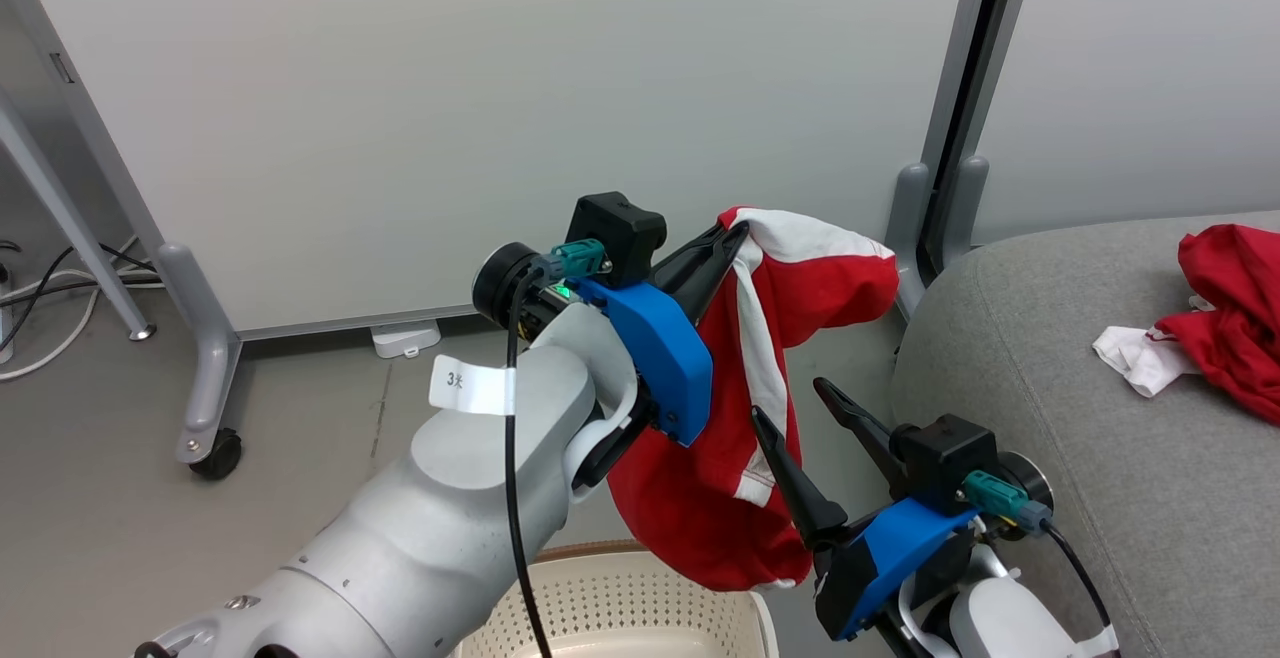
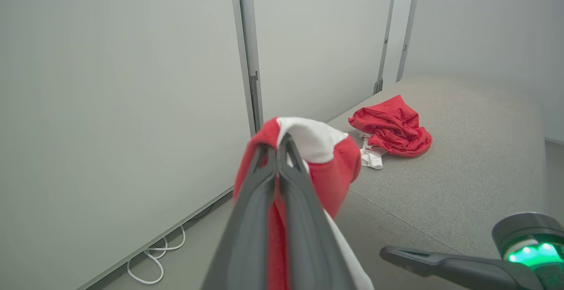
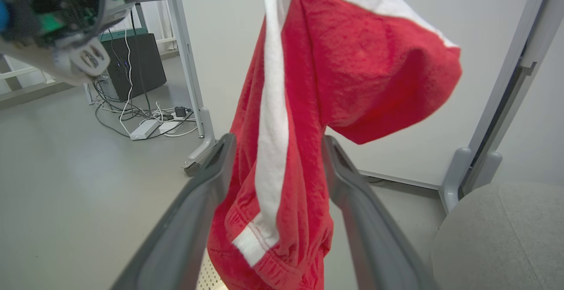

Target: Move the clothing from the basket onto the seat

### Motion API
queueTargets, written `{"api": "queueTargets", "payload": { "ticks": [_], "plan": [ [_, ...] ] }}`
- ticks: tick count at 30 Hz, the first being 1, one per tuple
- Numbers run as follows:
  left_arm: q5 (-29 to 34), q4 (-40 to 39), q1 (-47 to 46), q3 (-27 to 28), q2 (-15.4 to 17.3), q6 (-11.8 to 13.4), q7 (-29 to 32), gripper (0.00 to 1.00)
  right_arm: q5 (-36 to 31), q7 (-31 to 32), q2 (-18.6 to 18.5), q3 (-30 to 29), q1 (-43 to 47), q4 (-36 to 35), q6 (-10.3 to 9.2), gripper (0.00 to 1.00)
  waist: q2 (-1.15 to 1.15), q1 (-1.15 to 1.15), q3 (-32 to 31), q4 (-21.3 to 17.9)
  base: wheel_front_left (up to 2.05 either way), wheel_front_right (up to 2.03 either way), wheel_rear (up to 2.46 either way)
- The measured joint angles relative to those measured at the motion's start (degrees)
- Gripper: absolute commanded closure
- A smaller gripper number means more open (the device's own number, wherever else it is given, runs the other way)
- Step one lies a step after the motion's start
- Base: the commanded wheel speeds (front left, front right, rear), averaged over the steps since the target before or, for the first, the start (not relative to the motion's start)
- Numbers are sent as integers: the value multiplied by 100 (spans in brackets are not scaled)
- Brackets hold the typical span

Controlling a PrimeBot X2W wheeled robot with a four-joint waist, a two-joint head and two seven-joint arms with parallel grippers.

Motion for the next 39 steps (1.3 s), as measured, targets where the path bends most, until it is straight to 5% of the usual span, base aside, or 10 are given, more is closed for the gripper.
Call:
{"api": "queueTargets", "payload": {
  "ticks": [14, 29, 30, 31, 39],
  "plan": [
    [-249, 71, -122, -311, -1, 0, -10, 100, 172, 110, 0, 121, -229, 341, 0, 0, 0, 0, 97, -45, 0, 0, 0],
    [-466, 14, -277, -642, 0, 0, -60, 100, 1248, -374, 0, 1033, -1681, 2451, 0, 0, 0, 1, 152, 19, 0, 0, 0],
    [-486, 7, -282, -654, 1, 0, -62, 100, 1351, -394, 0, 1120, -1745, 2551, 0, 82, 0, 1, 150, 14, 0, 0, 0],
    [-509, -3, -286, -666, 0, 0, -63, 100, 1412, -433, 0, 1194, -1801, 2659, 0, 100, 0, 1, 150, 10, 0, 0, 0],
    [-606, 32, -306, -747, 1, 1, -105, 100, 1751, -706, 0, 1597, -2082, 3199, 0, 100, 0, 1, 140, -73, 0, 0, 0]
  ]
}}
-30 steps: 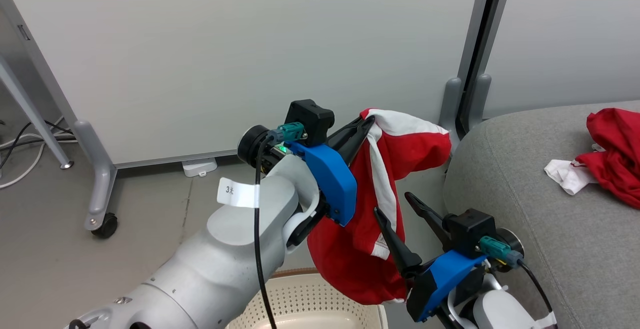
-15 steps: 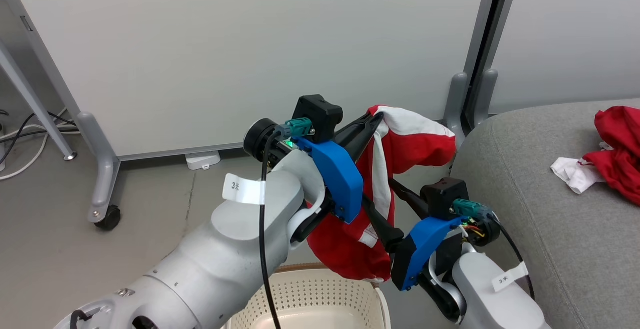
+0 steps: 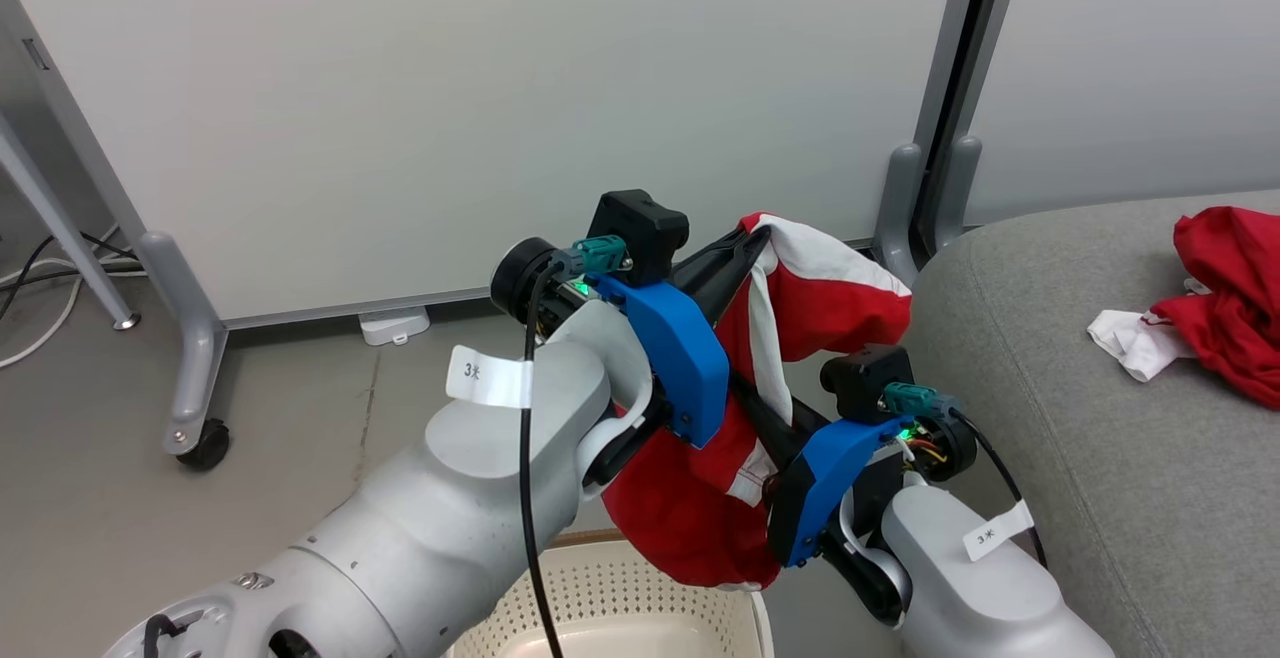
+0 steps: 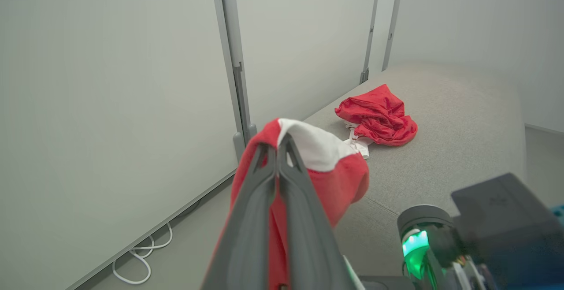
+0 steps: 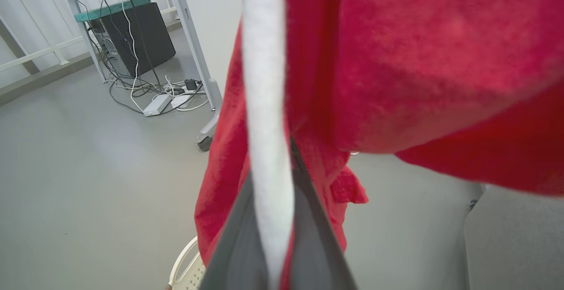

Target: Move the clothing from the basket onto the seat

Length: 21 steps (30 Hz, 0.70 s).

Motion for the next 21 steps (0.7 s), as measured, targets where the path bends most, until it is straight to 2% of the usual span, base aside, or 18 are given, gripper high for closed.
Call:
{"api": "queueTargets", "payload": {
  "ticks": [11, 21],
  "plan": [
    [-152, 104, -1, -87, -1, 3, -49, 100, 257, -221, 0, 357, -162, 309, 0, 100, 0, 0, -28, -244, 0, 0, 0],
    [-252, 107, 1, -148, -1, 3, -58, 100, 364, -335, 0, 519, -263, 517, 0, 100, 0, 0, -60, -263, 0, 0, 0]
  ]
}}
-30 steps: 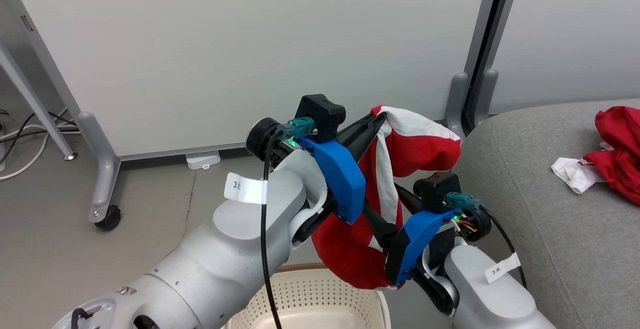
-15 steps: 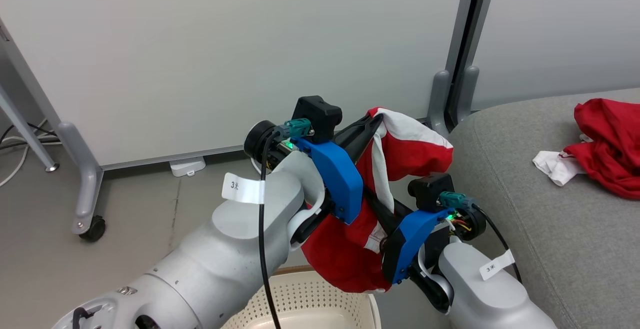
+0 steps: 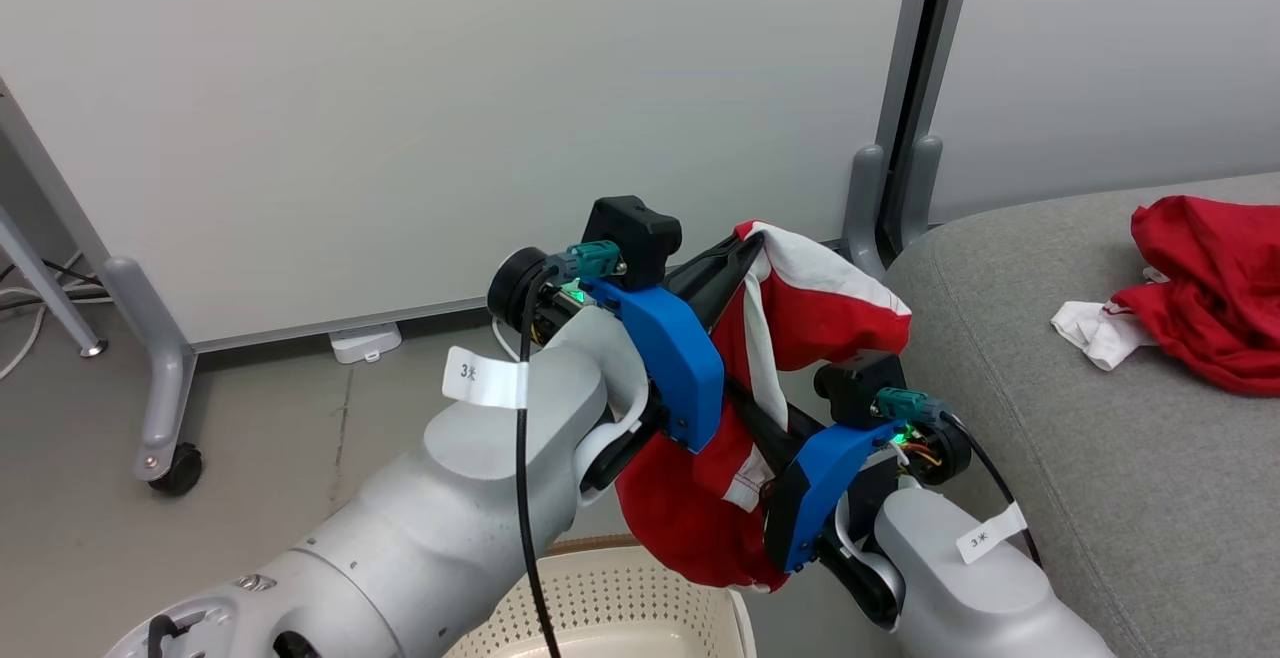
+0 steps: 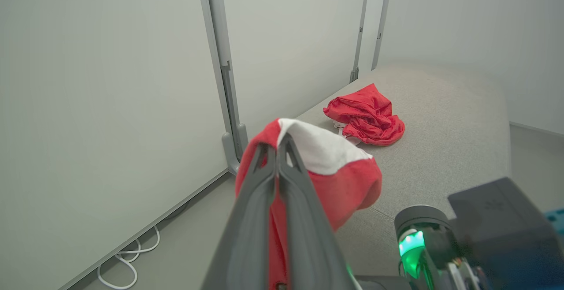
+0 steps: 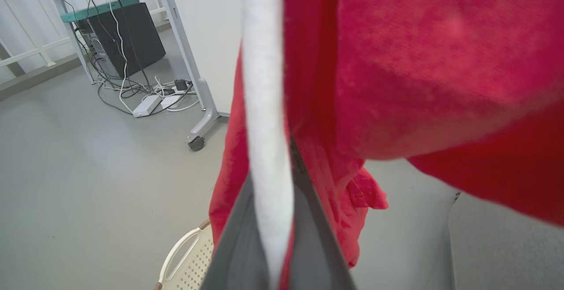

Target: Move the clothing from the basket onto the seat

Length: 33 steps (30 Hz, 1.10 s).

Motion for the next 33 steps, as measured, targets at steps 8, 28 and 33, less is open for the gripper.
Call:
{"api": "queueTargets", "payload": {
  "ticks": [8, 28, 33],
  "plan": [
    [-77, 43, 1, -38, 0, 0, 8, 100, 110, -43, 0, 131, -71, 79, 0, 100, 0, 0, 7, 13, 0, 0, 0],
    [-122, 193, 36, -14, 9, 116, -271, 0, 244, -169, 0, 246, -205, 269, 0, 100, 0, 0, 26, 88, 0, 0, 0],
    [305, -113, 454, 403, 352, 260, -363, 0, 203, -218, -1, 92, -233, 328, -1, 100, 0, 0, 96, 132, 0, 0, 0]
  ]
}}
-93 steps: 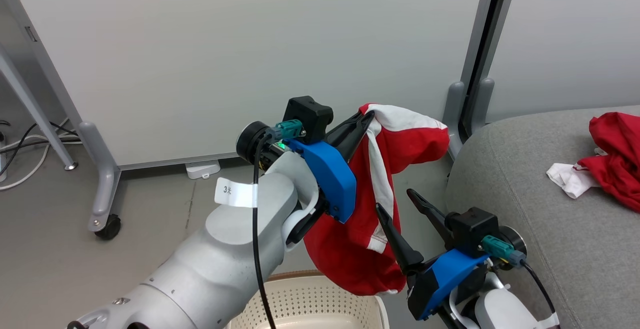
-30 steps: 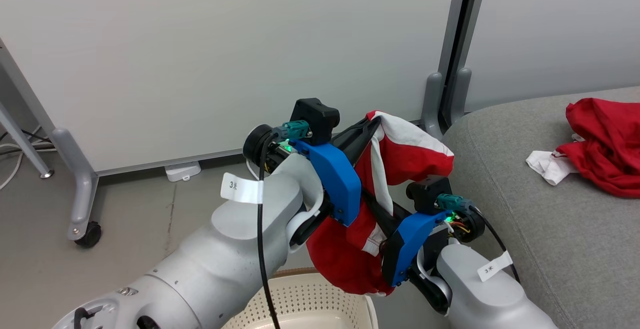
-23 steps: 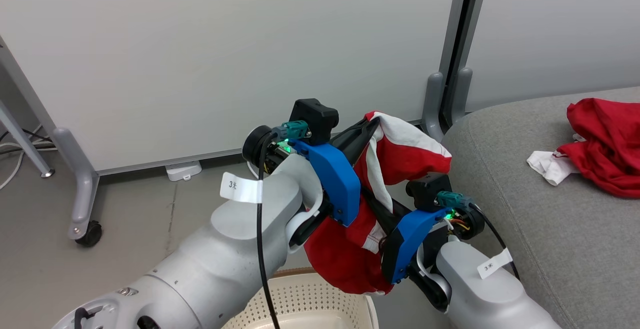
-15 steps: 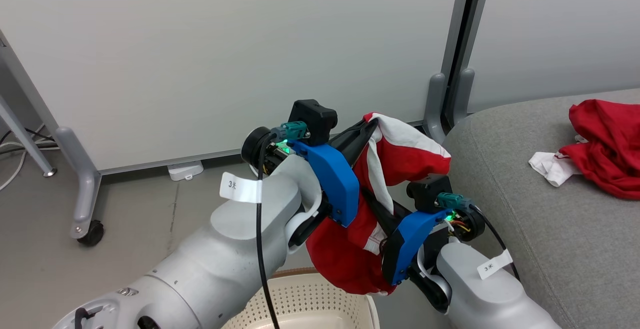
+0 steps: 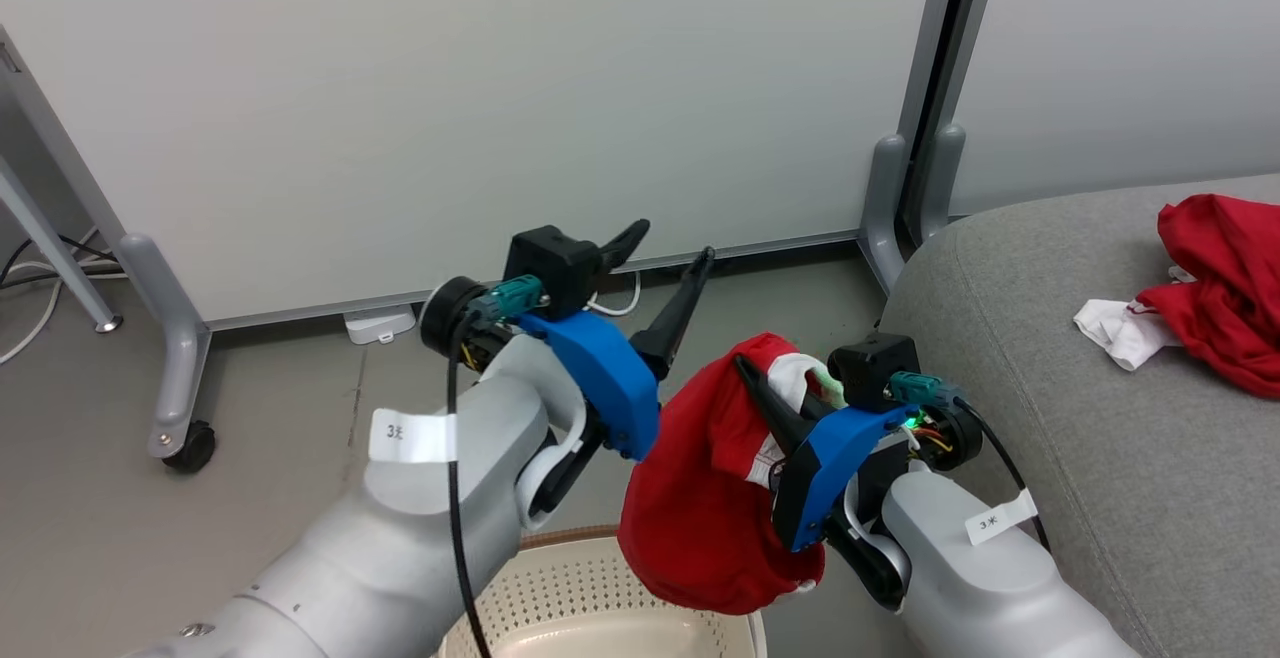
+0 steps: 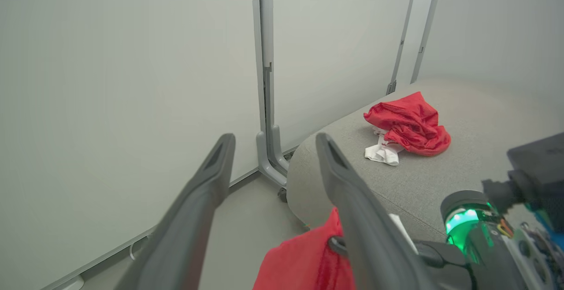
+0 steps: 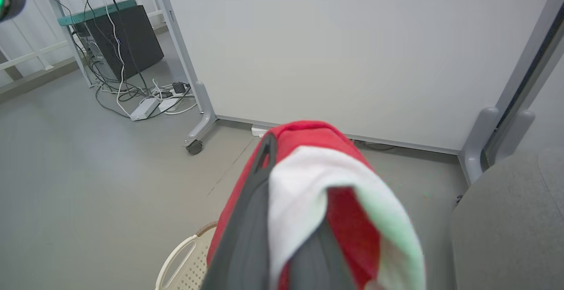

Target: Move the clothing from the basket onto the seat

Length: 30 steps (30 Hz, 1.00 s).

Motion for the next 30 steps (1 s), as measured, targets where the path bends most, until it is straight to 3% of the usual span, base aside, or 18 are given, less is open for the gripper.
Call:
{"api": "queueTargets", "payload": {
  "ticks": [9, 14, 22, 30],
  "plan": [
    [1402, -1840, 1688, 1724, 935, 486, -14, 0, -310, -18, 0, -438, -12, -58, 1, 100, 0, 0, 147, 53, 0, 0, 0],
    [2179, -2826, 2919, 2629, 1151, 617, -15, 0, -555, -24, 0, -721, -7, -314, 1, 100, 0, 0, 206, 34, 0, 0, 0],
    [2918, -3460, 4240, 3685, 1092, 499, -15, 0, -870, -26, 0, -1020, 140, -614, 1, 100, 0, 0, 216, 17, 0, 0, 0],
    [3376, -3685, 4776, 4430, 776, 223, -15, 0, -1049, -3, 0, -1218, 326, -769, 1, 100, 0, 0, 191, 45, 0, 0, 0]
  ]
}}
